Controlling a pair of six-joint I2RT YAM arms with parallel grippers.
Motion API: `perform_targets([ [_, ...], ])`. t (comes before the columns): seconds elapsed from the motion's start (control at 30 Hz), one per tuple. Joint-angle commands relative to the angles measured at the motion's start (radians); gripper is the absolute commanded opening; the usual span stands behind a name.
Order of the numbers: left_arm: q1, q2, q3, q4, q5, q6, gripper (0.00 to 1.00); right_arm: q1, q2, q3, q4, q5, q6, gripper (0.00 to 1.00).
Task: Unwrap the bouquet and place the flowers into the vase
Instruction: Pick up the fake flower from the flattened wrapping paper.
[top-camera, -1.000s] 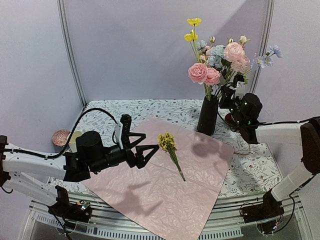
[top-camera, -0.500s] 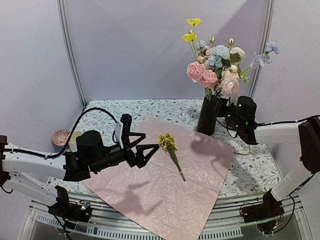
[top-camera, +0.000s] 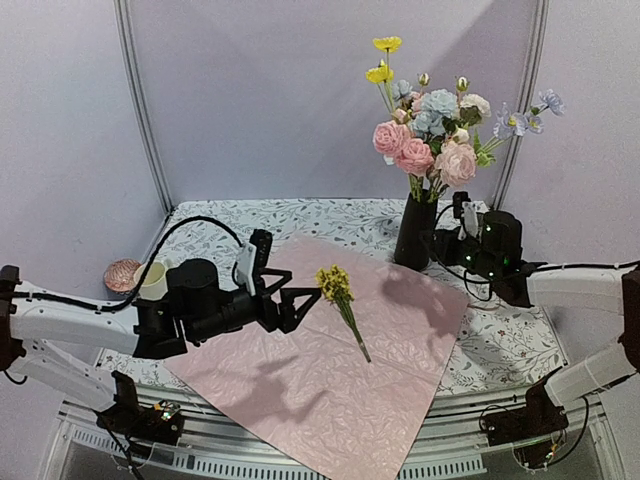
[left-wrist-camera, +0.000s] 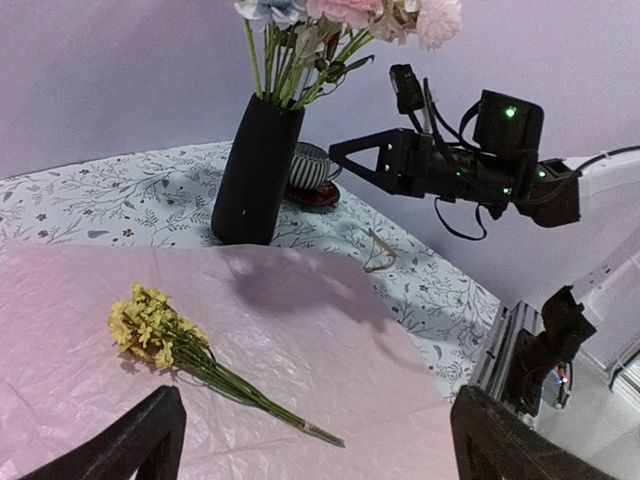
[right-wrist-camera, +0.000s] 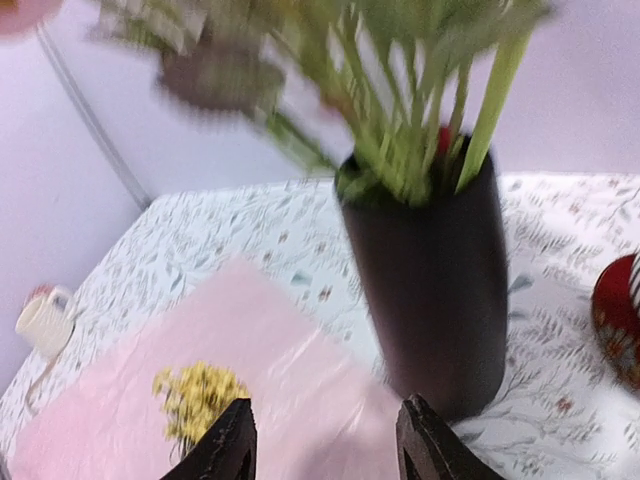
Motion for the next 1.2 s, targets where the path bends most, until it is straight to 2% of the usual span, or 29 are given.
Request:
perform_targets([
  [0.0, 0.022, 0.042, 0.052, -0.068, -0.029, -0.041, 0.94, -0.003, -0.026, -0.061, -0.081, -0.178, 0.040, 0.50],
  [0.1, 0.032, 0.059, 0.060, -0.079, -0.043, -0.075, 0.94, 0.029, 0.008, -0.066, -0.124, -0.228, 0.069, 0.49],
  [0.27, 0.067, 0.066, 0.059, -0.091, -0.046, -0.129, 0.94, 0.188, 0.111, -0.039, -0.147, -0.215, 0.078, 0.51],
  [0.5, 0.096, 0.060, 0.054, -0.125, -0.026, -0.157, 0.93, 0.336, 0.288, 0.140, -0.269, -0.219, 0.072, 0.52],
  [0.77, 0.109, 0.032, 0.030, -0.133, -0.033, -0.162, 0.93, 0.383, 0.452, 0.368, -0.490, -0.183, 0.047, 0.52],
  [1.17, 0.121, 0.002, -0.002, -0.129, -0.021, -0.163, 0.92, 0.392, 0.606, 0.576, -0.656, -0.099, 0.033, 0.47],
])
